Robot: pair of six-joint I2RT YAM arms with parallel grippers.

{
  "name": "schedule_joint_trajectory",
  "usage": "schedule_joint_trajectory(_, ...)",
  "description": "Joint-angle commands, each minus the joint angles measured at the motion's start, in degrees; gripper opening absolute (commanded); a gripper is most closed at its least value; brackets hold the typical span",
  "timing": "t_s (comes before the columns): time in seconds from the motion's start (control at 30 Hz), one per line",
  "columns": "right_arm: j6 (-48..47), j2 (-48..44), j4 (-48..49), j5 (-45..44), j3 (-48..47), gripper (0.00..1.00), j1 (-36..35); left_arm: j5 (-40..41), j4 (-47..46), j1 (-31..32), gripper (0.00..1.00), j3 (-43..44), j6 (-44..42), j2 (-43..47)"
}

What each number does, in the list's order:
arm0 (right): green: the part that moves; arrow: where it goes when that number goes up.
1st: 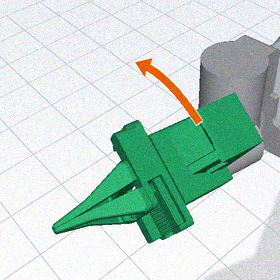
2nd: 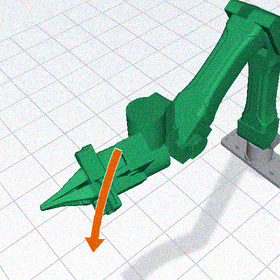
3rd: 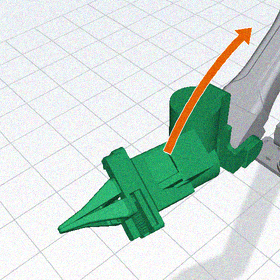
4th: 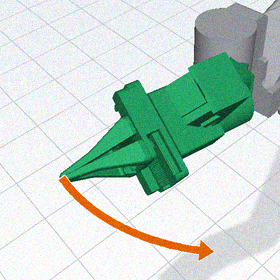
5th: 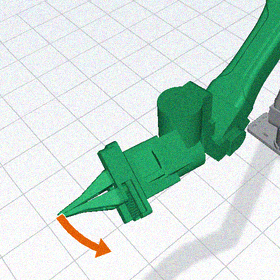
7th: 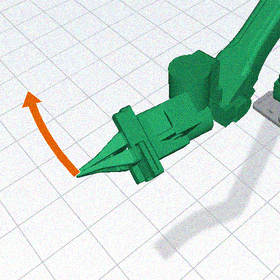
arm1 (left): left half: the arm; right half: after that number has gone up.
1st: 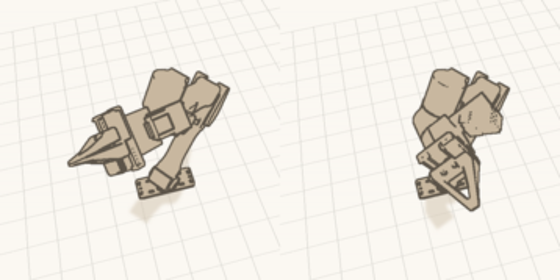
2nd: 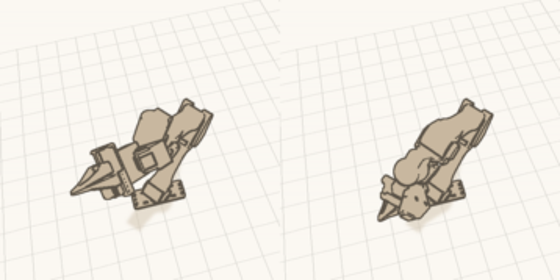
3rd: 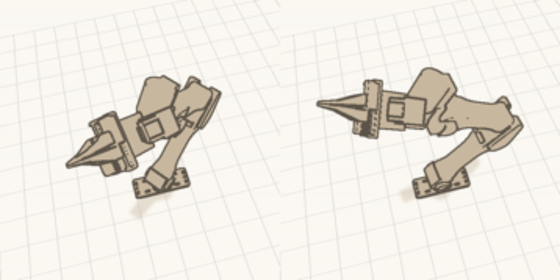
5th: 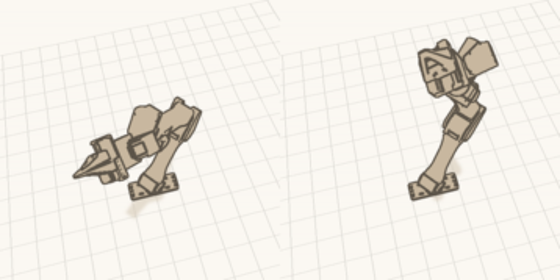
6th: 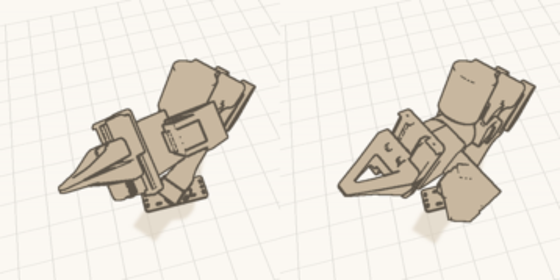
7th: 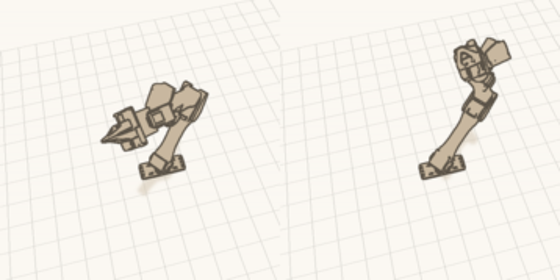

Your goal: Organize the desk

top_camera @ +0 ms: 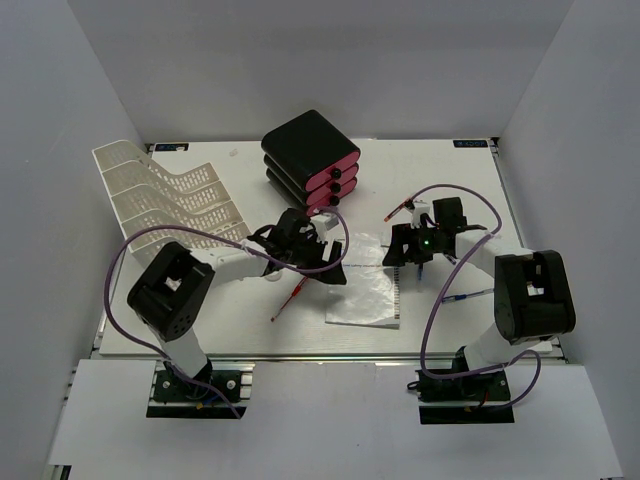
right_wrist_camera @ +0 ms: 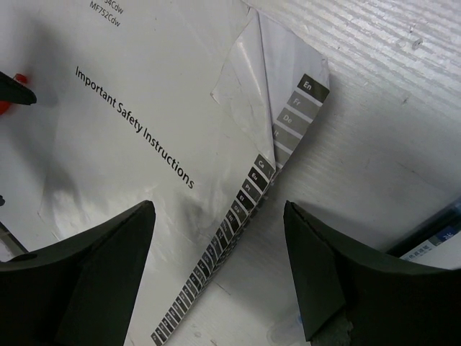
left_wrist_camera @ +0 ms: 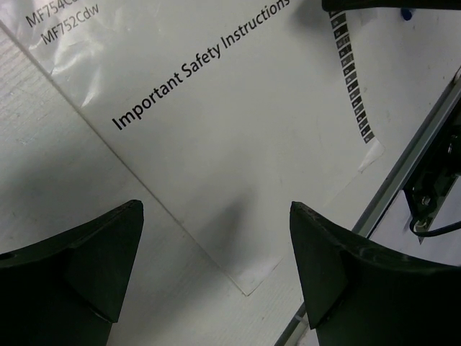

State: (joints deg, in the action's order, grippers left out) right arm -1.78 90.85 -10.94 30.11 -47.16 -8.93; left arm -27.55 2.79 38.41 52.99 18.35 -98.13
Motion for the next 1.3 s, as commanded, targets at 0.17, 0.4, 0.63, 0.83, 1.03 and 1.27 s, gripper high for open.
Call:
schedule_joint_trajectory(0.17,0.64,1.26,2.77,0.04,0.66,0.75,-0.21,0.22,1.25,-0.18,0.92,2.03,0.28,-1.45)
schedule_joint_trajectory(0.4,0.64,2.75,2.94,1.61,0.75,0.74,-0.13,-1.01,1.43,0.35,0.91,2.29,0.11,-2.86)
schedule_joint_trajectory(0.63,0.29,4.6,1.98,3.64,0.22,0.71,-0.39,-3.64,1.61,0.87,0.91,2.91,-0.33,-4.44)
schedule_joint_trajectory(0.83,-0.33,5.13,1.36,5.75,-0.22,0.66,-0.74,-6.9,2.49,0.87,0.89,4.14,-0.68,-7.08)
schedule_joint_trajectory(1.03,-1.38,4.43,1.54,10.67,-0.04,0.58,-0.48,-8.39,2.4,1.4,0.89,4.05,-1.12,-7.43)
schedule_joint_trajectory(1.27,-3.05,2.41,1.97,14.88,0.05,0.39,-0.04,-8.49,2.4,2.54,0.89,4.14,-1.82,-7.43)
